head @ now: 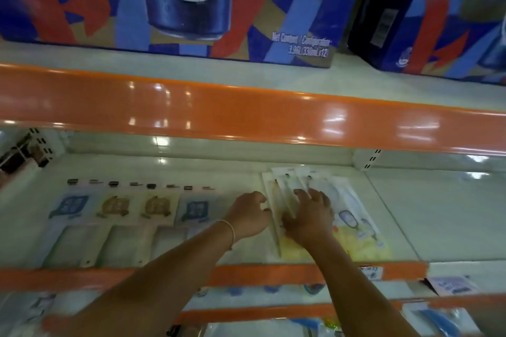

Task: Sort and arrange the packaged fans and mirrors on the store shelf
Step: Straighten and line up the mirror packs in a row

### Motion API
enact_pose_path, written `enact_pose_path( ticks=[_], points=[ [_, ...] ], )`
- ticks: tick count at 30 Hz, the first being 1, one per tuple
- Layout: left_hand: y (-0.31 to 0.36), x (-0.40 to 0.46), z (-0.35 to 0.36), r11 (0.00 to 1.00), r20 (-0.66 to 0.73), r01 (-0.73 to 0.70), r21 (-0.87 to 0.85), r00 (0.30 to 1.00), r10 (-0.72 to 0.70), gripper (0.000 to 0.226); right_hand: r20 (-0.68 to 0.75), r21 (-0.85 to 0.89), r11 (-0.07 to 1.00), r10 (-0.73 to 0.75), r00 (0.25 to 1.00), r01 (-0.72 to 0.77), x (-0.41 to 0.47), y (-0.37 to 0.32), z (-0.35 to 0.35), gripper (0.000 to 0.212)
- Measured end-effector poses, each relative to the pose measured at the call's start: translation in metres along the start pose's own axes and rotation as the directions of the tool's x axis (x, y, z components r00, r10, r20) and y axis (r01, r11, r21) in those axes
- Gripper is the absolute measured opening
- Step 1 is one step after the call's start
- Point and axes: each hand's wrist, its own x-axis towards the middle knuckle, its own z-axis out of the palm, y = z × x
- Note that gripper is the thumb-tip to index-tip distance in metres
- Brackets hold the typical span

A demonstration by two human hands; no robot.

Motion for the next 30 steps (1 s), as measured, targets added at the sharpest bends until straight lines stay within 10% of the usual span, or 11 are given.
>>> enact_pose_path(
  ticks=[6,30],
  points=[
    [0.023,0.020,0.039,0.920,-0.118,0.207,-0.334,0.959,-0.258,0.056,0.141,-0.032,0.983,-0.172,0.975,0.178,0.014,0.024,0.001,0.072],
    [0.072,0.052,0.096,0.941,-0.295,0.146,-0.304,0.925,-0.239,0.054,0.073,-0.017,0.996,-0.084,0.994,0.085,0.027,0.090,-0.004,0.063]
  ],
)
